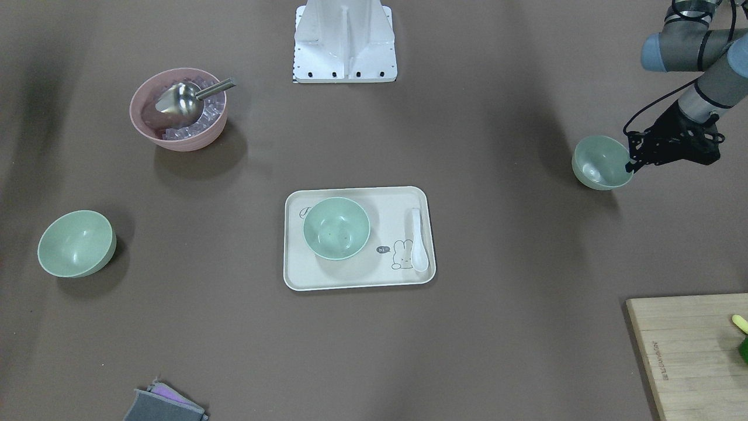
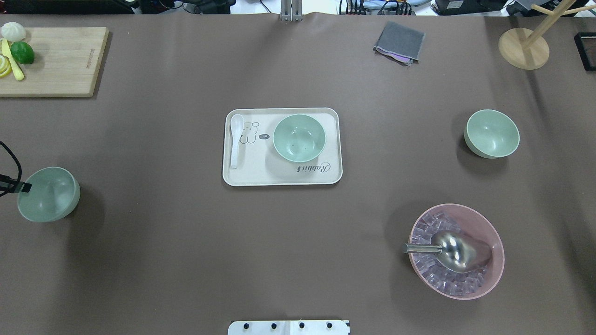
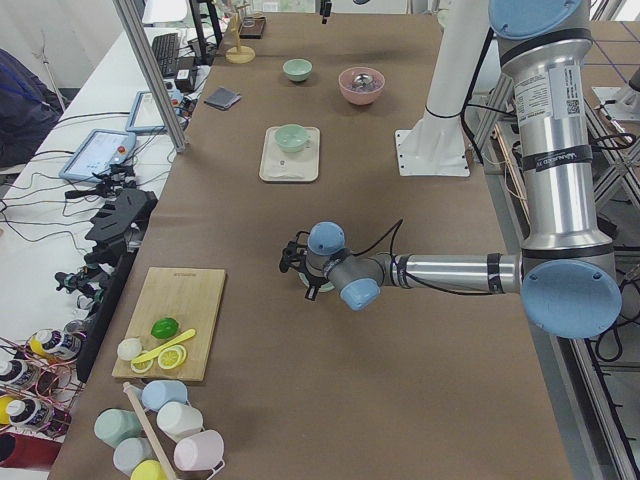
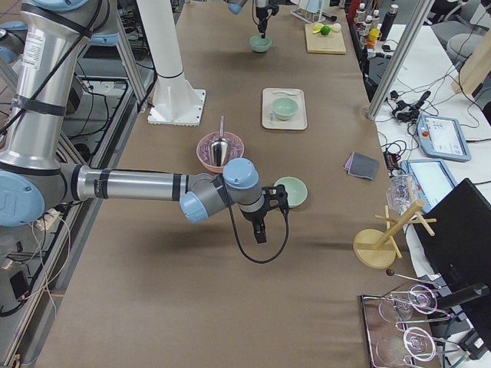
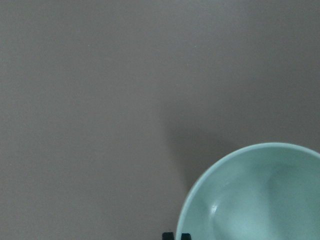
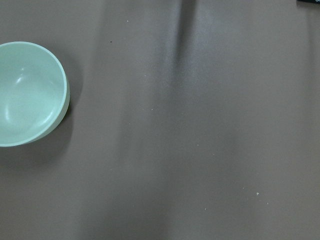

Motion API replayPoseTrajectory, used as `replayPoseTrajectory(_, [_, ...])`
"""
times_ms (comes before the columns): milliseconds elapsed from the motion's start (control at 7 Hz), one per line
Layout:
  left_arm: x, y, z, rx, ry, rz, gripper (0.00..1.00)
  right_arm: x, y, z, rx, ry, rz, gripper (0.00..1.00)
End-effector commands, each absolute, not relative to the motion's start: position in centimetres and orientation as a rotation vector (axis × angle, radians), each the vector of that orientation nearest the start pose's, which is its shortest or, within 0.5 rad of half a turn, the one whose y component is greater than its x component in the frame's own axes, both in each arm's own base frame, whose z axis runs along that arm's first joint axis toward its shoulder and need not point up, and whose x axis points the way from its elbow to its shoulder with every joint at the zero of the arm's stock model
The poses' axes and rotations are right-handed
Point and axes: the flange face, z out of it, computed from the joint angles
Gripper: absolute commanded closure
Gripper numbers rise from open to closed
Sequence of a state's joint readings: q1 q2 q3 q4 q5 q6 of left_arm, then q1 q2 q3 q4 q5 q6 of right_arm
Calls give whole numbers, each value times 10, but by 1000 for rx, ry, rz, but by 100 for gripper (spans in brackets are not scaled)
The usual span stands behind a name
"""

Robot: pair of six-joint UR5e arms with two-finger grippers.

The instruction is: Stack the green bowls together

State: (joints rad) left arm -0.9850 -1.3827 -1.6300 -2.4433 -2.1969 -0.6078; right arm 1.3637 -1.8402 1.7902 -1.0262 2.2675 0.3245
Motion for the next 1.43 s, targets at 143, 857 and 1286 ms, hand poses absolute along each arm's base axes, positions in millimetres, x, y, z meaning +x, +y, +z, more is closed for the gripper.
replayPoseTrajectory(143, [195, -422, 551, 271, 987, 248, 100, -15, -409, 612, 276, -784, -61, 0])
replayPoseTrajectory(857, [319, -486, 319, 167, 1019, 127, 100, -15, -408, 615, 269, -786, -59, 0])
replayPoseTrajectory(1286, [442, -506, 211, 104, 985, 68, 100, -15, -408, 614, 272, -784, -60, 0])
